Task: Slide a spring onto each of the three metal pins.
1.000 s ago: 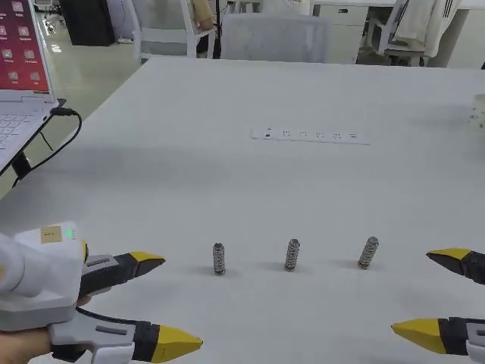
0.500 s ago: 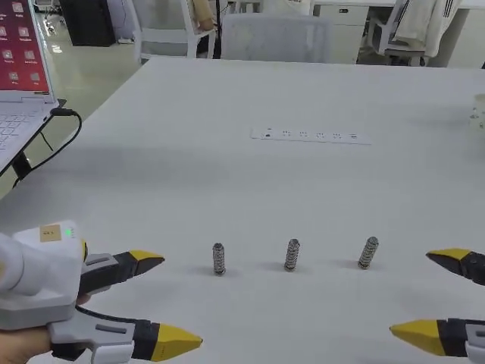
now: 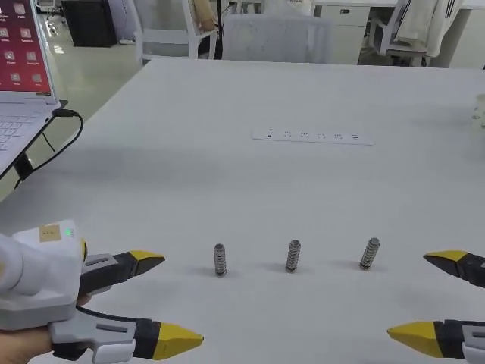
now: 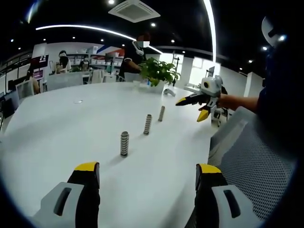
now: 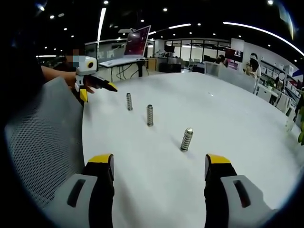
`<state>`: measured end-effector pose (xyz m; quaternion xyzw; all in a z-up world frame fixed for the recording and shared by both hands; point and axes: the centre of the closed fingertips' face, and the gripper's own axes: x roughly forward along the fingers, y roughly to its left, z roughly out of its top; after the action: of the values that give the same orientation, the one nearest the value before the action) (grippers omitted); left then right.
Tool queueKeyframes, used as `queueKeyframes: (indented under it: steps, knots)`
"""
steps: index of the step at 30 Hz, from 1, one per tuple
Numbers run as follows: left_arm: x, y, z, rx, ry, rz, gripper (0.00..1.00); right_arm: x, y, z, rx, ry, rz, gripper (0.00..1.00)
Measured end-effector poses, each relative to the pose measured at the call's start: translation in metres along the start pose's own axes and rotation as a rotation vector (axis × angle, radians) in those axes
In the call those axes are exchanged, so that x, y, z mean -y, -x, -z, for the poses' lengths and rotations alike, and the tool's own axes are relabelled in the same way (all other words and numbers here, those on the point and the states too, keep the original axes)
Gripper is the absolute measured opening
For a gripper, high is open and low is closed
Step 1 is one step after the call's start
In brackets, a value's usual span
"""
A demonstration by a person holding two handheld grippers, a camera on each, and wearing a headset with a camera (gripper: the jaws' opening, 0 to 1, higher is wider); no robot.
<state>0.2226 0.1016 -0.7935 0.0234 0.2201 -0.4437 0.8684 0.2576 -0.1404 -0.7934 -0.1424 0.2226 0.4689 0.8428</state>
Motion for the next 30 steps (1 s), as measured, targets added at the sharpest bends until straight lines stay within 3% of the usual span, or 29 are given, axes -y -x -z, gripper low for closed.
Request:
queueKeyframes:
  steps: [30]
  knots:
    - [0.0004, 0.0003, 0.0003, -0.001, 0.001, 0.001, 0.79, -0.0041, -0.0061, -0.0056, 0.004, -0.008, -0.018, 0.79]
